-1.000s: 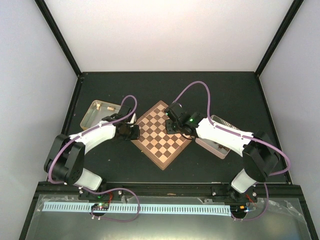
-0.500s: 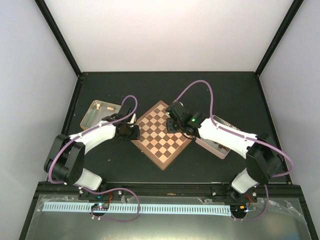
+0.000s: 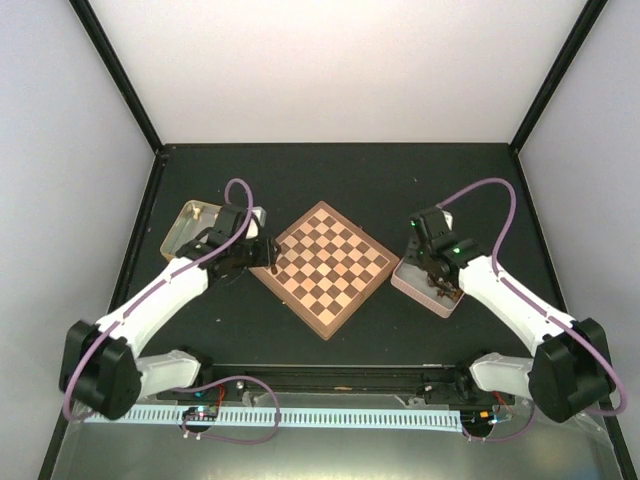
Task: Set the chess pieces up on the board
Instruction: Pick up the chess piece from the storage box.
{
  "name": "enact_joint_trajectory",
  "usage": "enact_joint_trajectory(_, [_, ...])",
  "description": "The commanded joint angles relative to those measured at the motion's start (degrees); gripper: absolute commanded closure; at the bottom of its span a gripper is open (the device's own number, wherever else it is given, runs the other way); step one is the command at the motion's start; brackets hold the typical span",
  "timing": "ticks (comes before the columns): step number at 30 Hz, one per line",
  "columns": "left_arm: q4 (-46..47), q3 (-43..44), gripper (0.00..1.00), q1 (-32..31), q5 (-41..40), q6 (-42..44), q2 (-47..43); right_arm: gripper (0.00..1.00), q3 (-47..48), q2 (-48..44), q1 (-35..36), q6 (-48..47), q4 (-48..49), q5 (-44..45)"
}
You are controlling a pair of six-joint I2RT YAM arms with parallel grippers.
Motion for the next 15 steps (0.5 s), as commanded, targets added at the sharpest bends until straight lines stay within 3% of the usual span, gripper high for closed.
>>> enact_joint_trajectory(1, [5.5, -1.5, 0.51, -0.3, -1.8, 0.4, -6.0, 0.72, -3.9, -0.3, -2.7, 1.8, -1.4, 2.2])
enact_joint_trajectory(7, [9.9, -5.1, 0.45, -0.3, -3.2, 0.1, -13.2, 0.75, -5.4, 2.5, -4.6, 2.1, -0.2, 2.3])
enact_joint_trajectory(15, [10.4, -6.7, 0.42, -0.3, -3.8, -0.1, -15.6, 0.79, -4.9, 7.0, -6.6, -0.1, 3.3, 1.2])
